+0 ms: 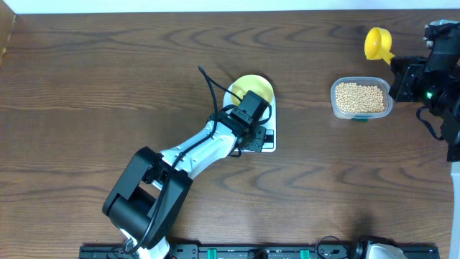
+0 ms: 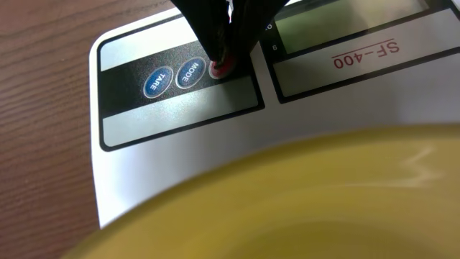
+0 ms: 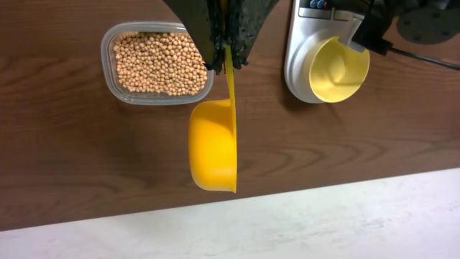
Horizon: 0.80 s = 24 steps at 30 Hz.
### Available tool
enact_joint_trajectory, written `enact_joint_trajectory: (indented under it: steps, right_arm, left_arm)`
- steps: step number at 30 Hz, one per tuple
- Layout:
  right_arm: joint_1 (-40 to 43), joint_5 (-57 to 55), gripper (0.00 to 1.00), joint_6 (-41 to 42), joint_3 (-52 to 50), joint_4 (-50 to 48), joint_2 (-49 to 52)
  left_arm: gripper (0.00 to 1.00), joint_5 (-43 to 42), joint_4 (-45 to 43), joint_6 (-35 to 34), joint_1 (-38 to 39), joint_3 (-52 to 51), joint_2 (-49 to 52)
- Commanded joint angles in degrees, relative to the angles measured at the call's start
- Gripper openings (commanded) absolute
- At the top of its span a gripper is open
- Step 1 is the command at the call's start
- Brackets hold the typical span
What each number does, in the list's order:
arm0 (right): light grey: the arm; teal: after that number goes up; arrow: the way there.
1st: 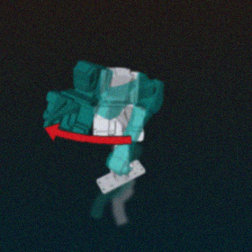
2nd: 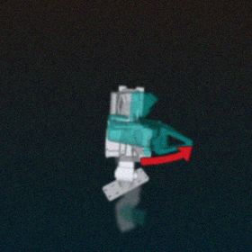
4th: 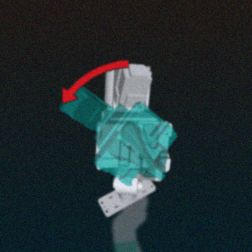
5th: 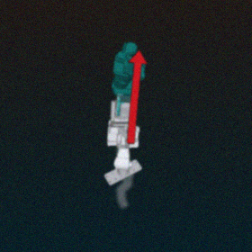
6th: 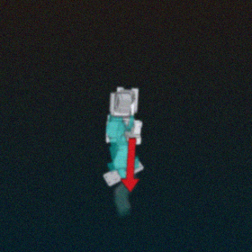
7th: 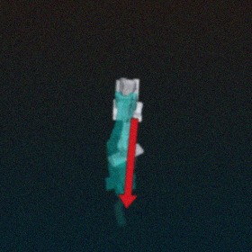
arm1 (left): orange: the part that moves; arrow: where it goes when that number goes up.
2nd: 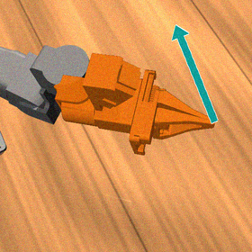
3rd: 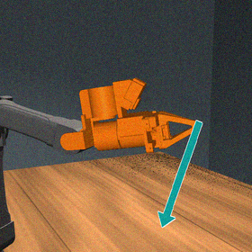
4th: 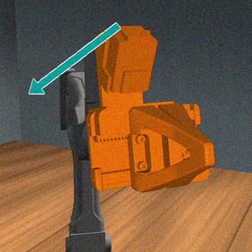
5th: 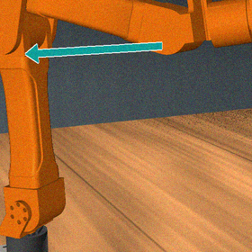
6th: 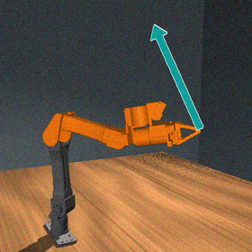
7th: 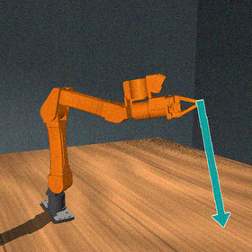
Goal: Scoop item into bowl and weigh 50g on scale
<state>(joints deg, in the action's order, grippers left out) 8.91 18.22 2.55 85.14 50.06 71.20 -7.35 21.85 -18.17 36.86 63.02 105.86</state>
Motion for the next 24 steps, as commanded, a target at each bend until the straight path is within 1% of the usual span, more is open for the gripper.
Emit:
enact_joint_trajectory:
  steps: [1,15,24]
  right_arm:
    - [0.39,-0.33,0.01,-0.07,0.87,0.11,0.07]
    - [0.39,-0.35,0.01,-0.09,0.90,0.09,0.07]
    - [0.39,-0.37,0.01,-0.09,0.90,0.07,0.07]
  left_arm:
    - [0.07,1.62,0.72,-0.11,-0.26,-1.55,3.54]
    - [0.07,1.57,-0.09,-0.11,-0.31,-1.49,3.30]
    - [0.07,0.50,0.63,-0.13,-0.31,-1.18,-1.07]
